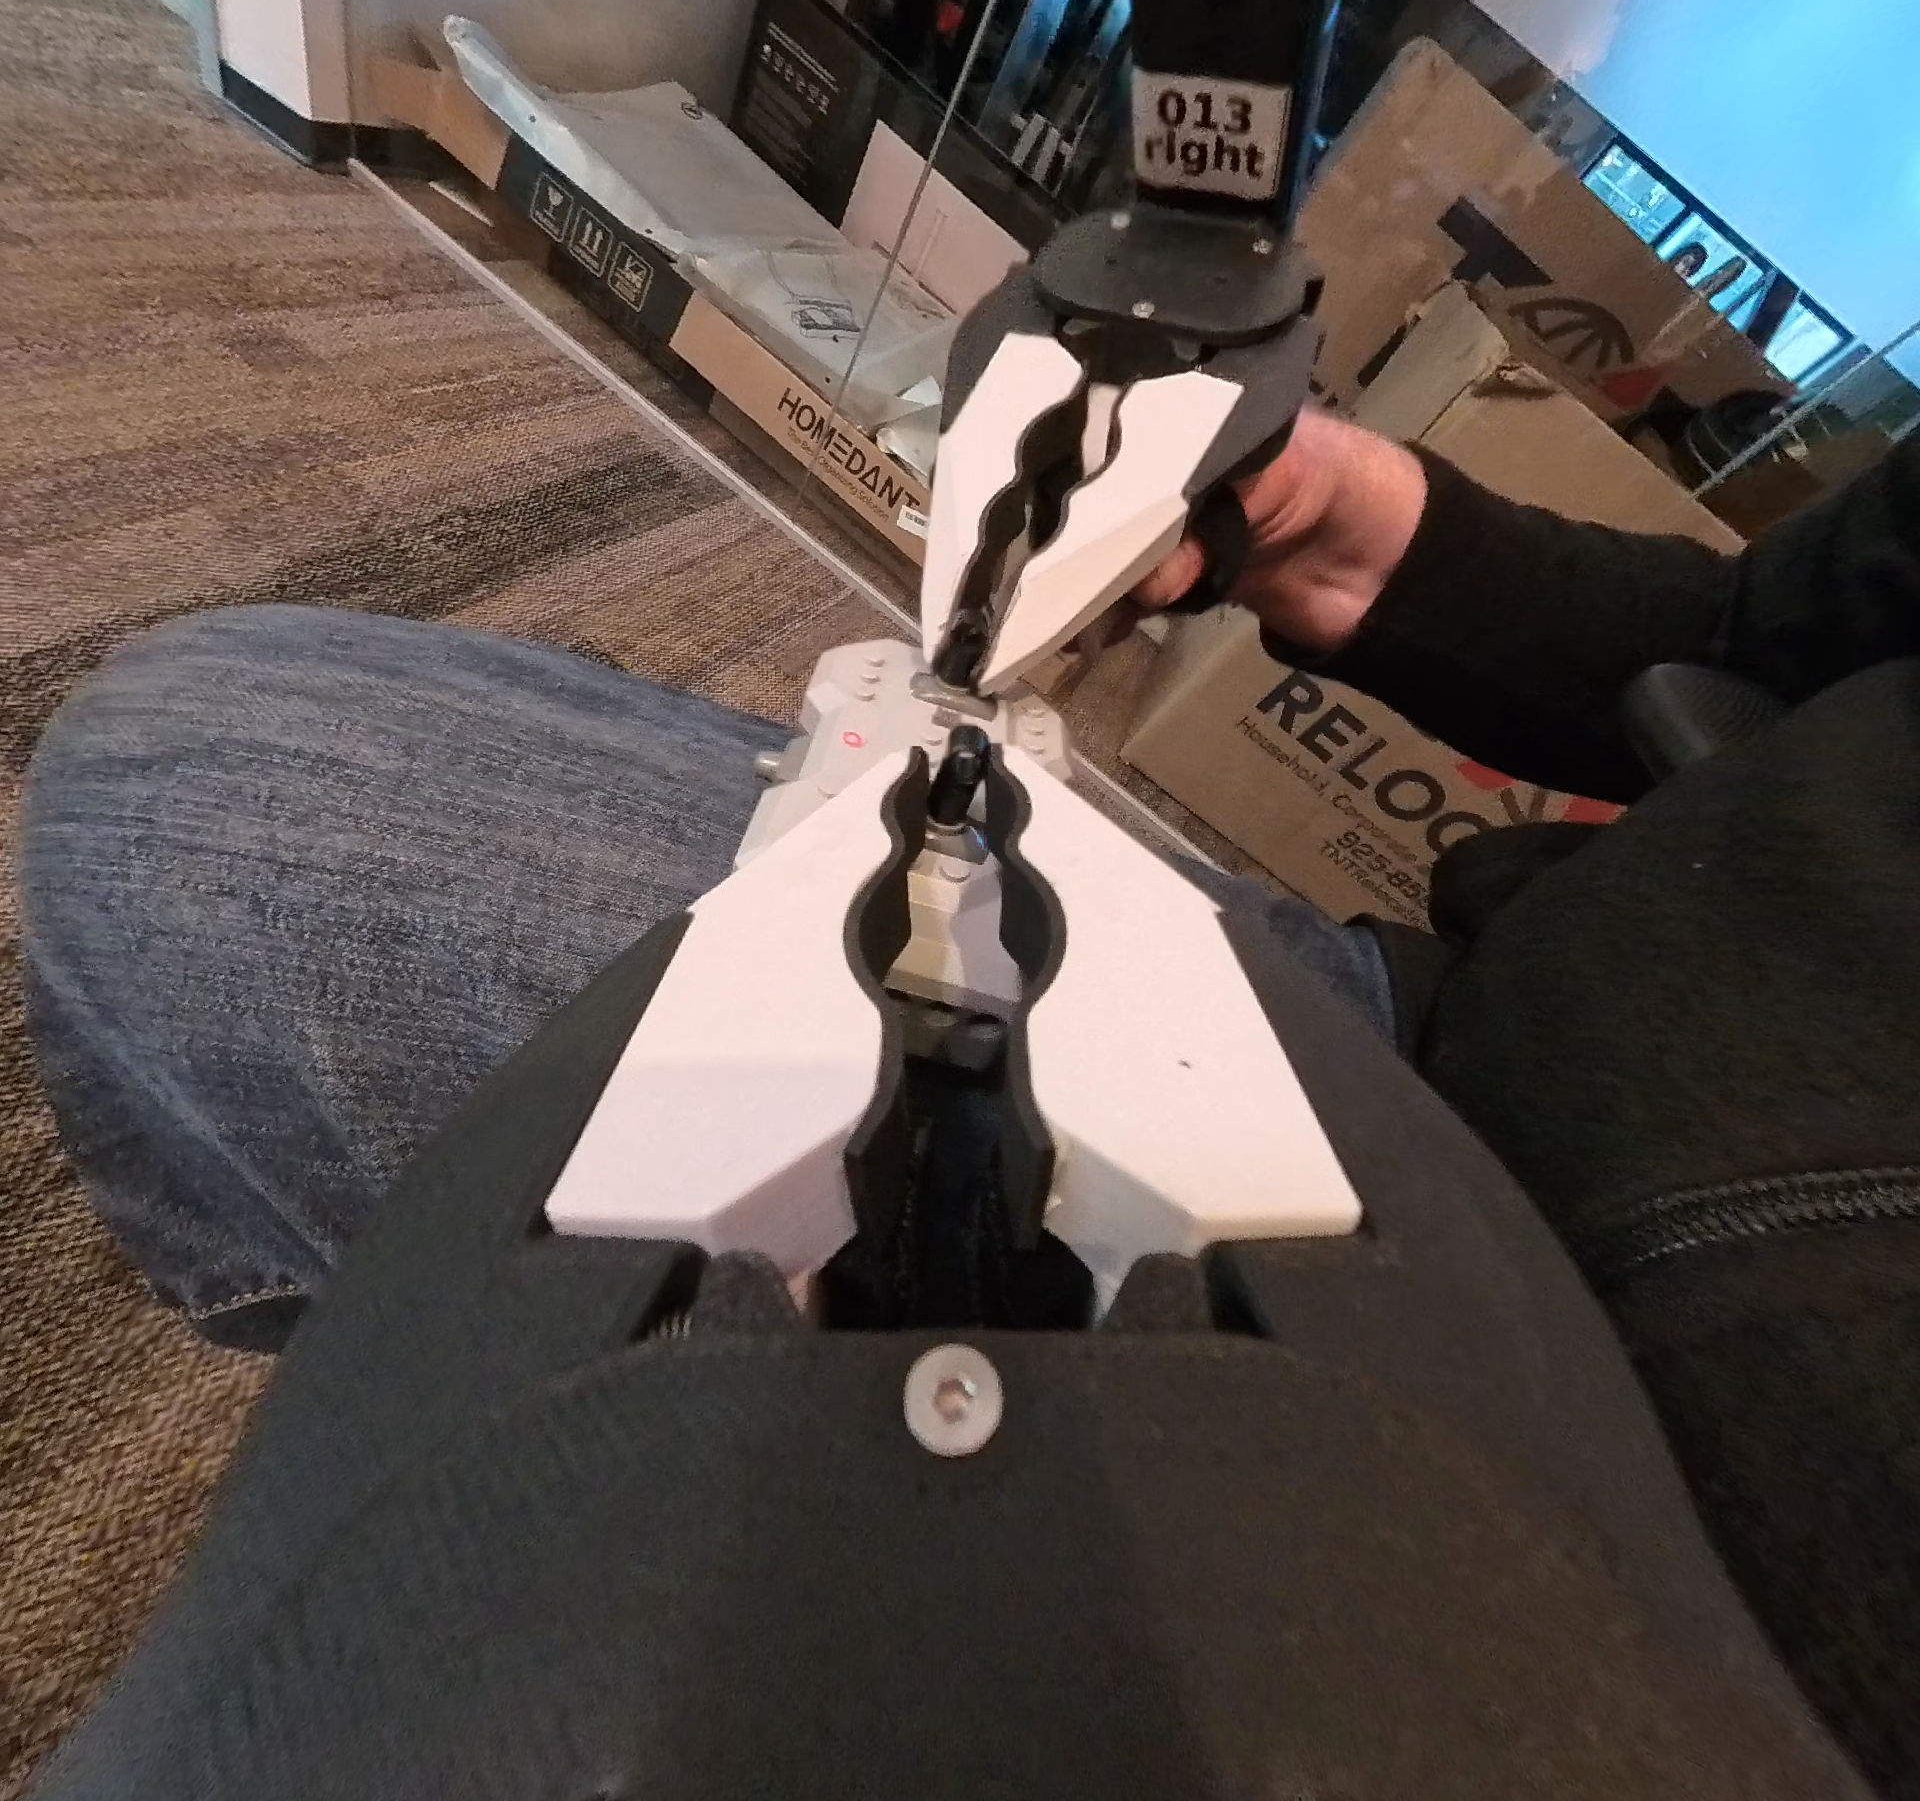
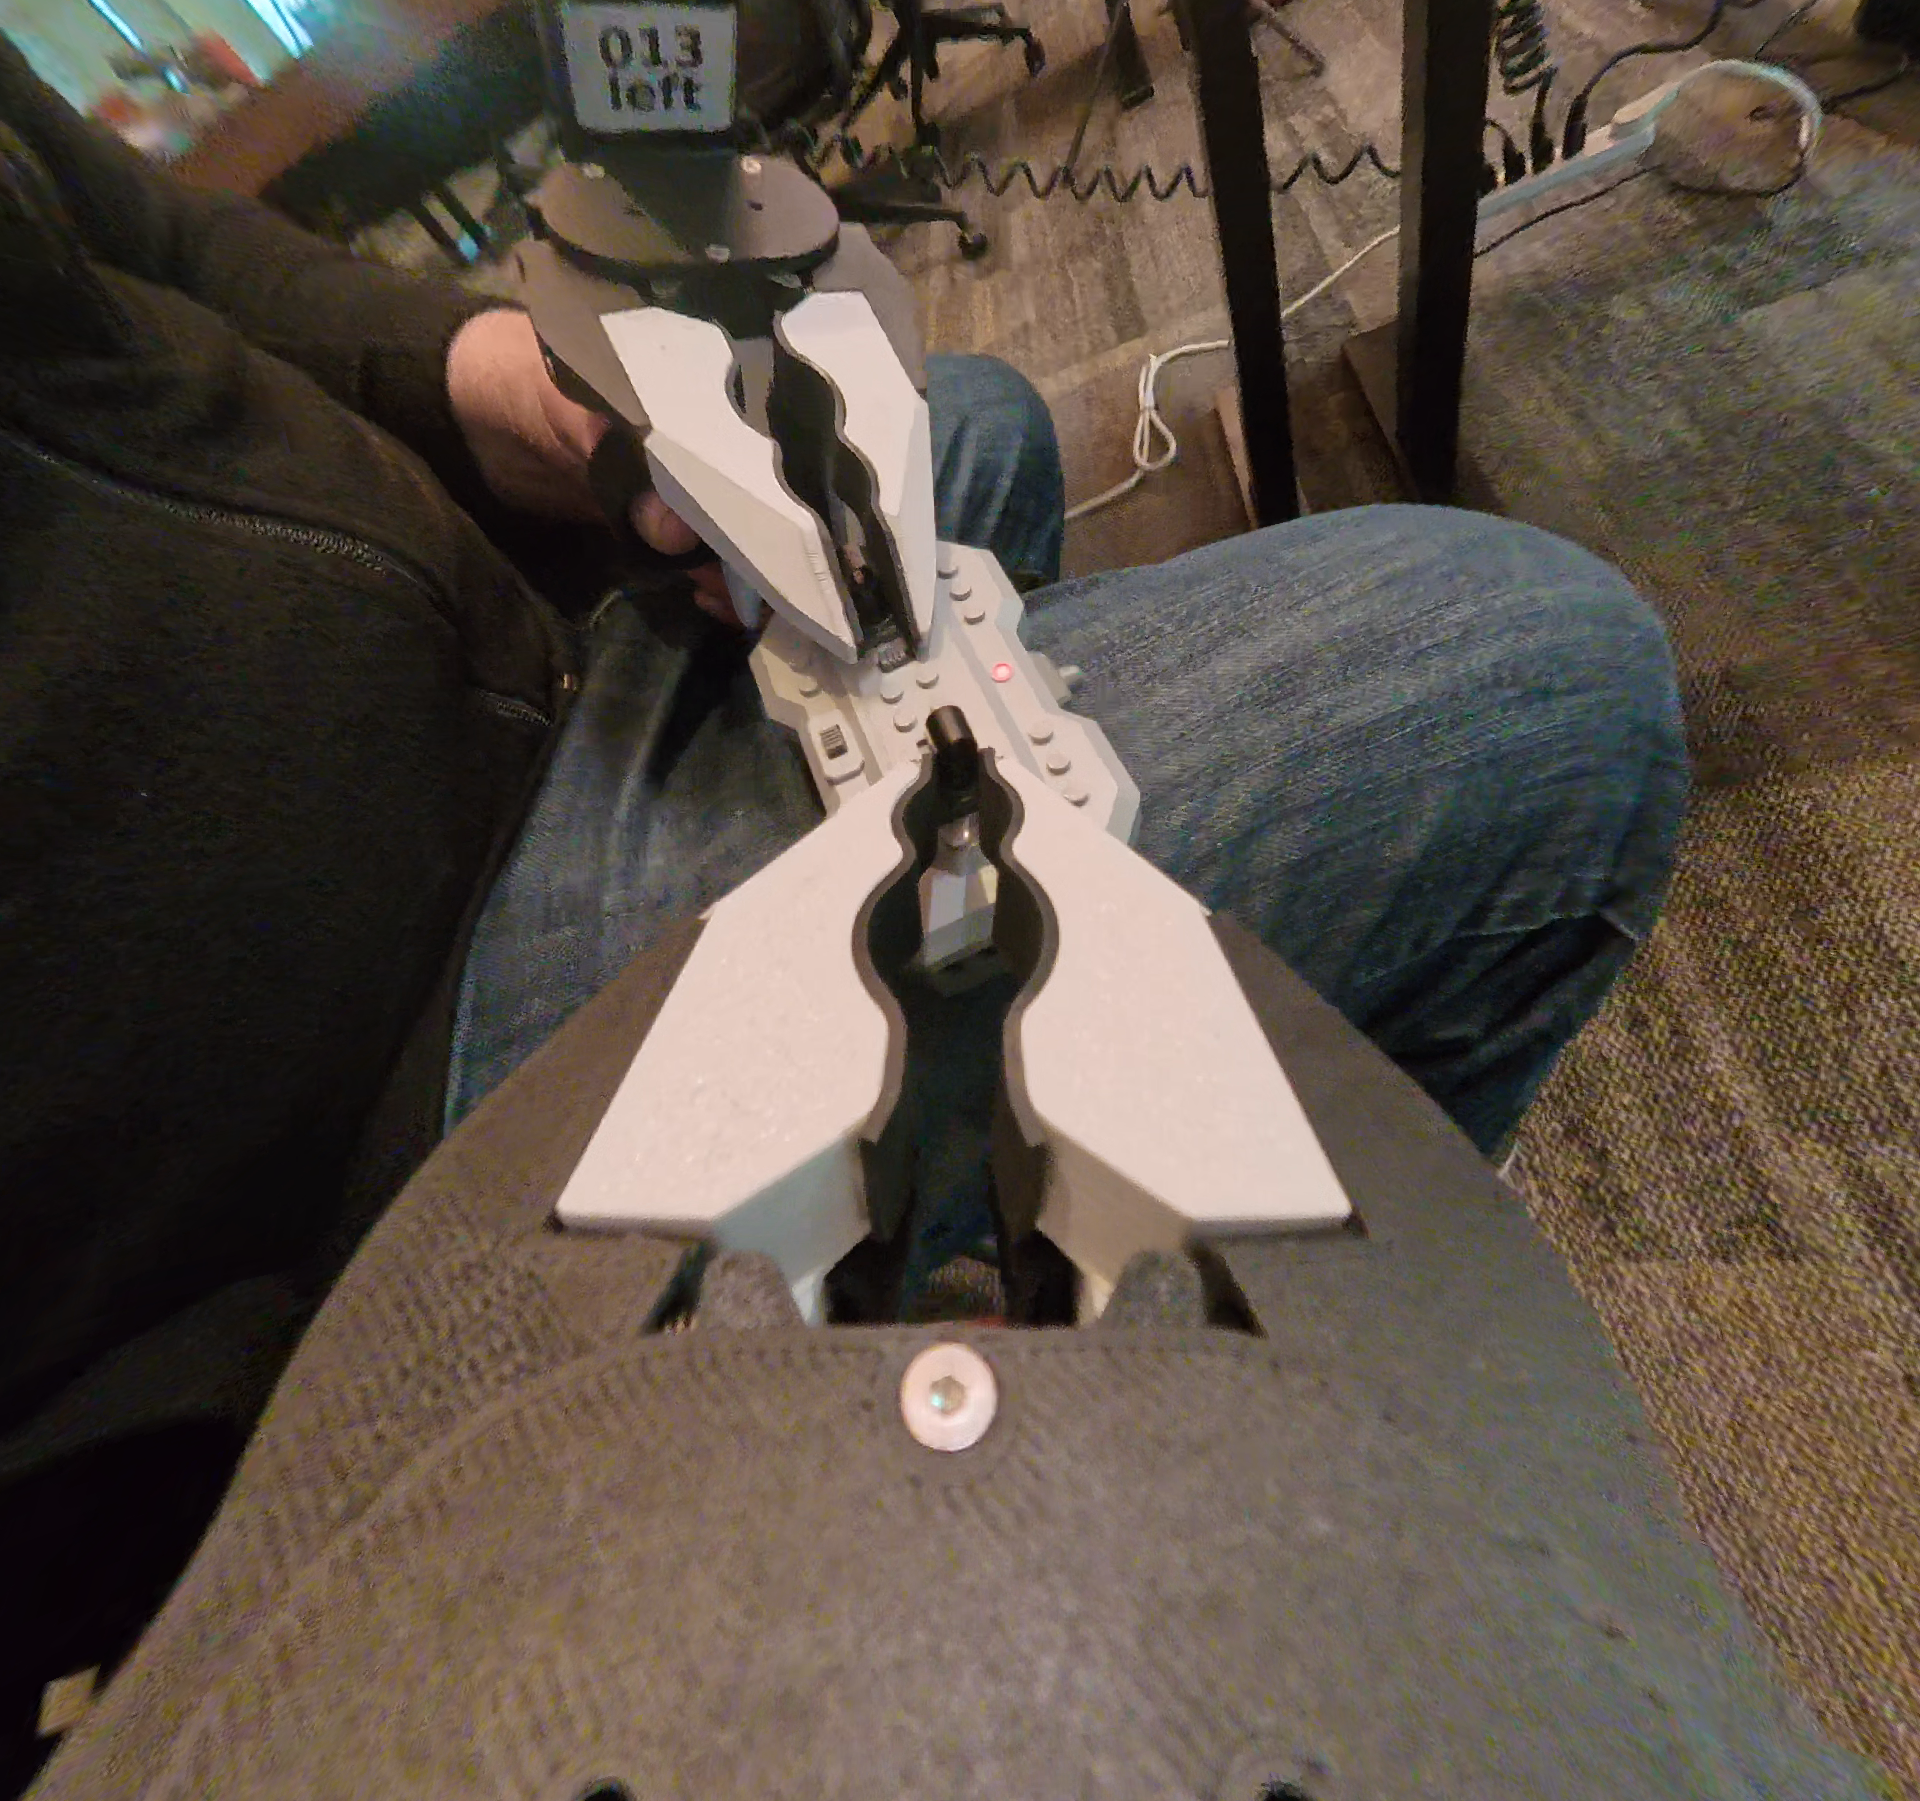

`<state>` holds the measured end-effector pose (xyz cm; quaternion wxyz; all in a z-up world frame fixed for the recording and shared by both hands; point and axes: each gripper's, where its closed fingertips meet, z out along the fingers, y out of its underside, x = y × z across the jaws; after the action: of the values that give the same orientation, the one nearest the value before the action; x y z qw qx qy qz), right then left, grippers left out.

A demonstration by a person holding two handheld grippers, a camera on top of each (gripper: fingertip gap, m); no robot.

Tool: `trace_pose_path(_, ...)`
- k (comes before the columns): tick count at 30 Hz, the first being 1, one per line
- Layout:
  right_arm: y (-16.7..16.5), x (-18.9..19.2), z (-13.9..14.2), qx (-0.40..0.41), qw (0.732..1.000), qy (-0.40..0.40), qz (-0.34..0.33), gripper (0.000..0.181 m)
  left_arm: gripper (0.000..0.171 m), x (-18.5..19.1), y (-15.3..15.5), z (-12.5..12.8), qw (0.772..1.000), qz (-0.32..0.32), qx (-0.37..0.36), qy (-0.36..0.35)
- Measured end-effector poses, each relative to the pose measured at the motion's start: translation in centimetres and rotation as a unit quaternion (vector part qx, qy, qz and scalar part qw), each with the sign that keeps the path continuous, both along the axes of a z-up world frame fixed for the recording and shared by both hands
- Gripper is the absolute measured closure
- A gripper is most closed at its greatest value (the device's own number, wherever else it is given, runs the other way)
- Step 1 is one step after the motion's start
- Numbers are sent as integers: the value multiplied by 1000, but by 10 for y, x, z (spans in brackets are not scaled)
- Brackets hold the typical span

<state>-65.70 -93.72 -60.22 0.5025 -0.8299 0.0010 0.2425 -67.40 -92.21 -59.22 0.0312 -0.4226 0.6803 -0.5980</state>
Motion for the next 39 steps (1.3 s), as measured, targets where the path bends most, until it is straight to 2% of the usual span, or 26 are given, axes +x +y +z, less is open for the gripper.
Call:
trace_pose_path(2, 0, 0, 0, -14, 1000, 7, 4, 176, 162, -2, -1, 0, 1000, -6, 4, -5)
trace_pose_path(4, 1, 2, 0, -22, 998, 56, 2, 176, 163, -2, -1, -1, 1000, -3, 19, -14)
trace_pose_path(12, 0, 1, 2, -9, 999, 41, 10, 176, 163, -2, -1, 0, 999, -4, 32, -18)
trace_pose_path(18, -1, 0, 1, 2, 999, 51, -1, 176, 163, 7, 5, 0, 998, 16, -38, 47)
trace_pose_path(23, -3, -1, 2, 18, 998, 56, -3, 176, 162, 5, 3, 2, 998, 7, -52, 47)
trace_pose_path(28, -5, -4, 1, 35, 999, 18, -1, 175, 163, -3, -4, 1, 999, -18, 39, -29)
trace_pose_path(31, -6, -5, 3, 43, 999, 26, 0, 175, 163, -8, -8, 0, 996, -34, 58, -52)
trace_pose_path(34, -6, -6, 3, 49, 999, 24, 1, 175, 164, -10, -8, -2, 988, -35, 113, -99)
trace_pose_path(39, -6, -7, 4, 59, 998, 2, 4, 175, 165, -11, -9, -3, 982, -41, 138, -124)
